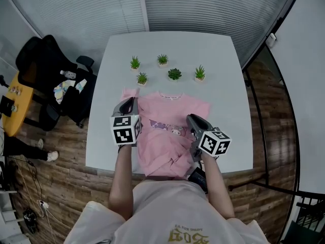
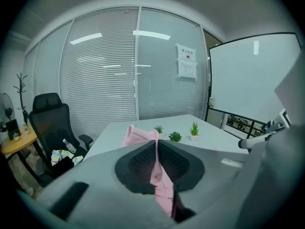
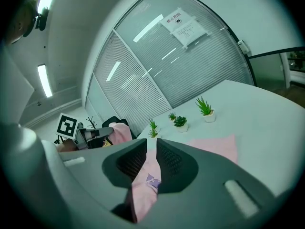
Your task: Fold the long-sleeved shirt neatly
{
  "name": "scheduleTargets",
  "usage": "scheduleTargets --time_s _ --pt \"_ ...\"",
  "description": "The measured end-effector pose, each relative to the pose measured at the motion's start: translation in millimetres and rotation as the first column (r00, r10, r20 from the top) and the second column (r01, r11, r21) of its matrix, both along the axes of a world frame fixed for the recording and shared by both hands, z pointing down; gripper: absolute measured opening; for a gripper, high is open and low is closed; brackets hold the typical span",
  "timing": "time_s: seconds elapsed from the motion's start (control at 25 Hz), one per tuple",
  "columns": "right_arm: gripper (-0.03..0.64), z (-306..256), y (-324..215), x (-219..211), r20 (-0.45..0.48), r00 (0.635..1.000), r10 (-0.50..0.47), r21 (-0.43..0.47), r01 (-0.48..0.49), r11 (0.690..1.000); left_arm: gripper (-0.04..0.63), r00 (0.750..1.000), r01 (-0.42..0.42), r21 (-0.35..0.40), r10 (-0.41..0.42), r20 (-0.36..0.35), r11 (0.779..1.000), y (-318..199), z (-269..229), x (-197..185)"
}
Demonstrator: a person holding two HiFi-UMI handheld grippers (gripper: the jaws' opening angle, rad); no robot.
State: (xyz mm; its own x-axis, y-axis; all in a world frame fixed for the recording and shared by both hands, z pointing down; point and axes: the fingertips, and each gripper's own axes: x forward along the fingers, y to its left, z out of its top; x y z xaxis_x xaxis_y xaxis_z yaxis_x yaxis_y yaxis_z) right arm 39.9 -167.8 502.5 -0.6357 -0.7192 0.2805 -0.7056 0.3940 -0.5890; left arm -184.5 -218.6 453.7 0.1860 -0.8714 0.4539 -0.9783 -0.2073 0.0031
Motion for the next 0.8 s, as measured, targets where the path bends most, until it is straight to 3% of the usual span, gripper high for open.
scheduleTargets --time_s 0.8 --pt "0.075 6.9 -2.3 41.3 0.014 0.998 0.063 -0.007 -0.063 0.998 0.02 0.988 -0.153 -0.032 0.154 0.028 0.988 -9.1 11.4 94.7"
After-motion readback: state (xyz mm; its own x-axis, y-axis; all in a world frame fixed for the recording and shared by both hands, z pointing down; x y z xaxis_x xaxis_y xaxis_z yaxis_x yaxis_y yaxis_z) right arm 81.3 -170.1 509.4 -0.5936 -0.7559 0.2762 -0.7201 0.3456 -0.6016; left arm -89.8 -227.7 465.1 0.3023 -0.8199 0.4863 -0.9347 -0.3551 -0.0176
